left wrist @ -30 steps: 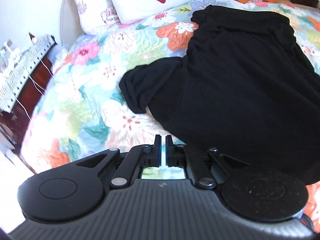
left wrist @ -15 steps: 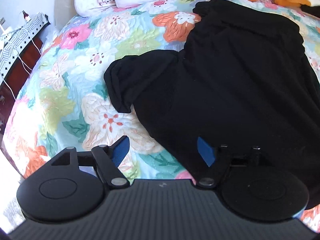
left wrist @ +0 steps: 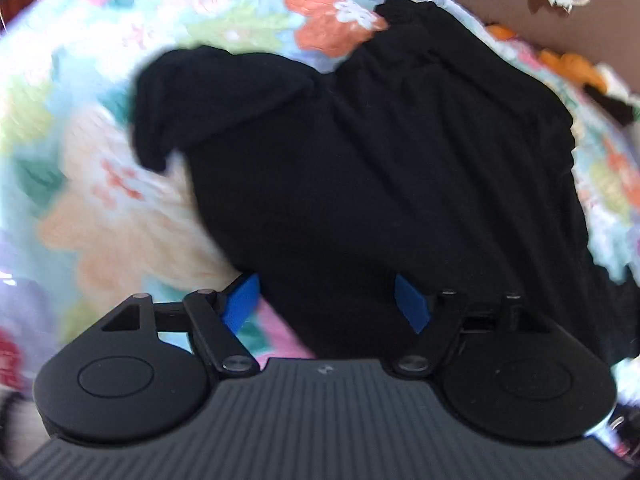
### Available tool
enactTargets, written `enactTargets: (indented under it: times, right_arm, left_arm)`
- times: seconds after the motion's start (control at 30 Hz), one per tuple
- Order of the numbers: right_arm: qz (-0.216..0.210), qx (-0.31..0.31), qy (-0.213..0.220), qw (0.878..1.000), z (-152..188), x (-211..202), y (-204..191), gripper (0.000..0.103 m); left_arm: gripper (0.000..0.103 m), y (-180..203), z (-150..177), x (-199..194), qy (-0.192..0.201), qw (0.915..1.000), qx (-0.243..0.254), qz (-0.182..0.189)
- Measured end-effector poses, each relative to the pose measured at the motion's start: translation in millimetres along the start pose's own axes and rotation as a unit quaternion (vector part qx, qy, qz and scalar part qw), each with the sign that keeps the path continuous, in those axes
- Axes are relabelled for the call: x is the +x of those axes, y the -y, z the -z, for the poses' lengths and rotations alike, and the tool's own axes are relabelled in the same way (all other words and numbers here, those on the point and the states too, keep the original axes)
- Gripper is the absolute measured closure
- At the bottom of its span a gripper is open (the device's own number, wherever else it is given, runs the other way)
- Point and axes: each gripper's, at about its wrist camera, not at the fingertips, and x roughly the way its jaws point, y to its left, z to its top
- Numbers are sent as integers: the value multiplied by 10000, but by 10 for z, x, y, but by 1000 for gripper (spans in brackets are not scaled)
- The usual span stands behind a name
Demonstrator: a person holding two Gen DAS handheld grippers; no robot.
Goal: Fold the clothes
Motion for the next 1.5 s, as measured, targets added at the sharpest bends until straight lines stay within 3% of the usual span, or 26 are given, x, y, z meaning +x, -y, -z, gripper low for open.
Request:
enactTargets:
  times: [0.03,0.07,0.1,0.13,0.2,0.27,0.33,0.43,0.5,0.67,0.83,0.87,0.9,0.93,0.97,1.1,1.23,1.33,1.4,1.5]
  right_arm:
    - [-10,22,-87,10000,3,34,18,86]
    - [-8,46,-164,9999,7,69,37,81]
    - [16,80,-177,9998,23,95,63,71]
    - [7,158,-228,9996,40,128,97,63]
    - [-156,428,-398,9982,71,205,171,59]
    - [-296,609,-358,9971,95,234,197,53]
    - [-359,646,-410,9964,91,262,170,47]
    - [-445,519,-514,9963,89,289,93,47]
    - [-499,296,-461,9973,120,302,55,47]
    - [-715,188,-325,9967,163,294,141,53]
    - [-925,457,-198,9945,195,299,223,53]
    - [-918,461,-161,9946,203,295,215,54]
    - [-887,371,-124,9953,208,295,184,65]
    - [-850,244,-135,9960,205,314,148,87]
    - [-812,114,-157,9965,201,337,111,88]
    - [-934,275,-86,9952,186,377,109,90]
    - [-1298,860,-171,9877,187,322,168,90]
    - [-1493,1048,-108,9832,241,179,174,92]
    - [-1301,797,26,9883,280,131,109,93]
    - [-1096,761,55,9910,337,145,66,94]
  left_arm:
    - [51,11,21,35,28,10000,-49,-3]
    - [64,60,36,27,109,9998,71,-172]
    - [68,116,51,21,170,9991,214,-310]
    - [68,158,63,32,182,9986,277,-406]
    - [61,233,83,54,199,9974,370,-589]
    - [52,242,59,67,141,9973,158,-697]
    - [49,251,35,76,77,9967,-67,-805]
    - [48,285,8,58,-99,9936,-536,-991]
    - [48,366,14,72,-119,9912,-561,-1193]
    - [50,410,42,62,-77,9877,-872,-1296]
    - [54,463,172,14,131,9888,-547,-1383]
    - [60,459,177,0,158,9897,-537,-1321]
    - [67,457,183,-14,182,9904,-517,-1267]
    - [71,466,197,-28,201,9909,-459,-1247]
    - [80,479,211,-40,220,9913,-381,-1238]
    - [98,561,256,-54,296,9907,293,-1298]
    - [100,496,310,-148,362,9939,361,-973]
    - [100,451,362,-255,603,9924,693,-813]
    - [101,437,429,-335,823,9883,970,-838]
    - [101,336,460,-492,1012,9883,884,-719]
